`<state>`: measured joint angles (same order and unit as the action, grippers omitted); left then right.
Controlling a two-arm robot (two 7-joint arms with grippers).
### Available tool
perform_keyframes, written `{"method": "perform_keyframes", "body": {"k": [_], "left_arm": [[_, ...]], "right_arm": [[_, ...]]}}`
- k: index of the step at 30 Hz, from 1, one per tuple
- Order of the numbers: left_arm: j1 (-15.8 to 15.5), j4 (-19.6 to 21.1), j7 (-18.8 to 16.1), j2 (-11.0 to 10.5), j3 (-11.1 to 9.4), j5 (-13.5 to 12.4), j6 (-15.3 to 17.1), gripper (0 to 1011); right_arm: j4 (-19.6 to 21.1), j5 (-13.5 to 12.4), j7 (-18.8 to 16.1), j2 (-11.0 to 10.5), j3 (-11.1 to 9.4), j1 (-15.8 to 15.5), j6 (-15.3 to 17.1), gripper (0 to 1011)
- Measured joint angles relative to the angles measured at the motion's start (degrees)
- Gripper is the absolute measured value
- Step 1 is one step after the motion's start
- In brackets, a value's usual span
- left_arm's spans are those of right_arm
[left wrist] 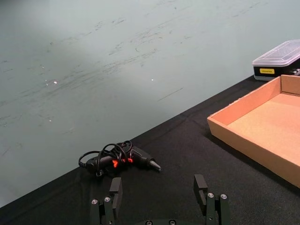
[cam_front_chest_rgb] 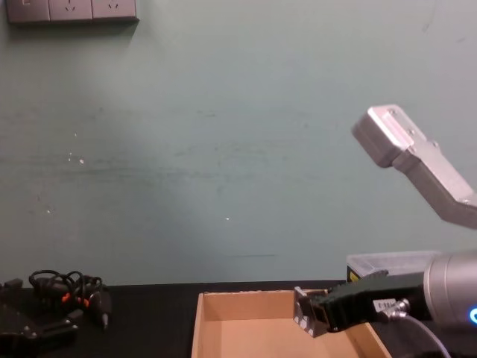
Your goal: Use one hand to pick up the angle iron from the table and place it into the box.
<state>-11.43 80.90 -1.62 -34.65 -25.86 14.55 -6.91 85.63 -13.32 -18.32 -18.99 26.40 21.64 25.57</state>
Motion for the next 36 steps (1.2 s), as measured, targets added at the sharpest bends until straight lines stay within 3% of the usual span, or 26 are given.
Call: {"method": "perform_keyframes", "body": {"k": [11, 33, 36], "left_arm": [[0.0, 0.0, 0.0, 0.0, 0.0, 0.0, 0.0, 1000], [0.0, 0.0, 0.0, 0.0, 0.0, 0.0, 0.0, 1000], [0.0, 0.0, 0.0, 0.0, 0.0, 0.0, 0.0, 1000]], "right_arm": [[-4.2, 1.8, -0.2, 1.2, -1.0, 0.8, -0.3, 80], [-7.6, 4.7, -2.0, 2.6, -1.8, 1.5, -0.5, 80], [-7.7, 4.9, -2.1, 2.7, -1.9, 1.5, -0.5, 116]]}}
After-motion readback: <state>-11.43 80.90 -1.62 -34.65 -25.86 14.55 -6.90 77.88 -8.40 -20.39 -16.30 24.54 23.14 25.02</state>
